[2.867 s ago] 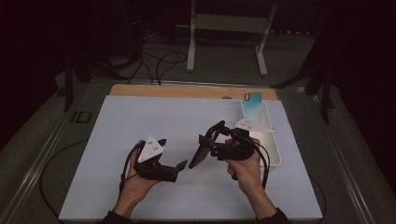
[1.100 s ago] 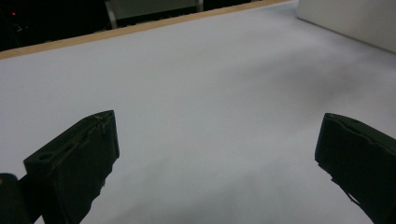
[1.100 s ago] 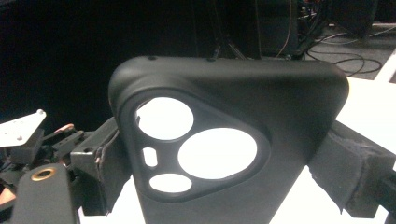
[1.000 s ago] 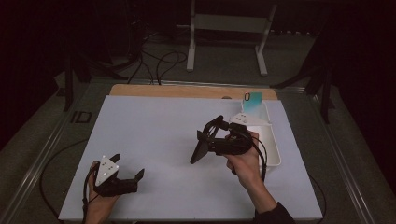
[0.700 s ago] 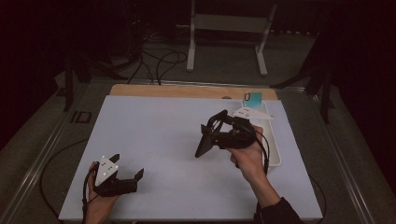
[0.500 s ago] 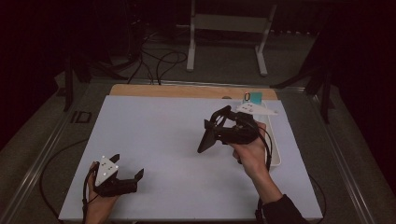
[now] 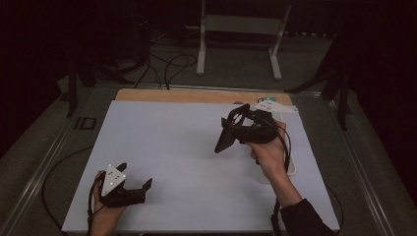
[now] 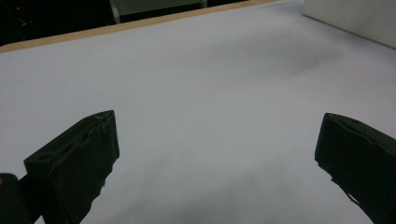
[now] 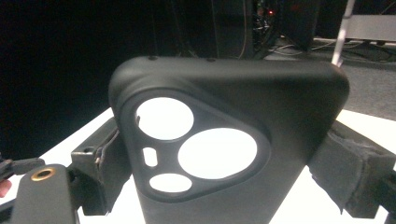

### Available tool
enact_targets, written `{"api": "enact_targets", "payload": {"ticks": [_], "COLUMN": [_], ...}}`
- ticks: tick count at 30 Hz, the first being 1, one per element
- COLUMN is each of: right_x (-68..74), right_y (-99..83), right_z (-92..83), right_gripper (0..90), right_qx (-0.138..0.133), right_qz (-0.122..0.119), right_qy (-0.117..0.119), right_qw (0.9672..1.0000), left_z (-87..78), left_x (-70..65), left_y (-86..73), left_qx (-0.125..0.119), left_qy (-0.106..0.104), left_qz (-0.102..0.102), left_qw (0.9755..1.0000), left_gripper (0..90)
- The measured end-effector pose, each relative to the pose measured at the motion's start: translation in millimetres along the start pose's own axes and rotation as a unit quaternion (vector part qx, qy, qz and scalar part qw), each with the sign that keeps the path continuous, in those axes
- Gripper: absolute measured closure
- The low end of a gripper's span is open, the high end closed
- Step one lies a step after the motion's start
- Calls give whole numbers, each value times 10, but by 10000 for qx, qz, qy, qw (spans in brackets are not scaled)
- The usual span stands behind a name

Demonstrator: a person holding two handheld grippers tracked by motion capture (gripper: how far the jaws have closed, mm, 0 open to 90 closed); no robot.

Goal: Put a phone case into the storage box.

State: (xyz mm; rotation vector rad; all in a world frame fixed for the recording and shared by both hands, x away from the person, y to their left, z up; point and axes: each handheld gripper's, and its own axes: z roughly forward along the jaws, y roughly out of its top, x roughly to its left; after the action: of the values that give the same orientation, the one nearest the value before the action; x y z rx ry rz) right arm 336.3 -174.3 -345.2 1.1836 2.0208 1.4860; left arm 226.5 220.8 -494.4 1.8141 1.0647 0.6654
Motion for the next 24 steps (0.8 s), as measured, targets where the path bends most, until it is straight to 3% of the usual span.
{"api": "enact_targets", "payload": {"ticks": [24], "right_x": [-267], "right_y": [140], "right_z": [21], "right_gripper": [138], "right_qx": [-35], "right_qz": [51], "right_qy": [-343], "right_qw": [9994], "left_z": [-1], "left_x": [-2], "left_y": [0], "left_qx": [6], "left_qy": [11], "left_qz": [-29], "left_qw": [10000], "left_gripper": [3]}}
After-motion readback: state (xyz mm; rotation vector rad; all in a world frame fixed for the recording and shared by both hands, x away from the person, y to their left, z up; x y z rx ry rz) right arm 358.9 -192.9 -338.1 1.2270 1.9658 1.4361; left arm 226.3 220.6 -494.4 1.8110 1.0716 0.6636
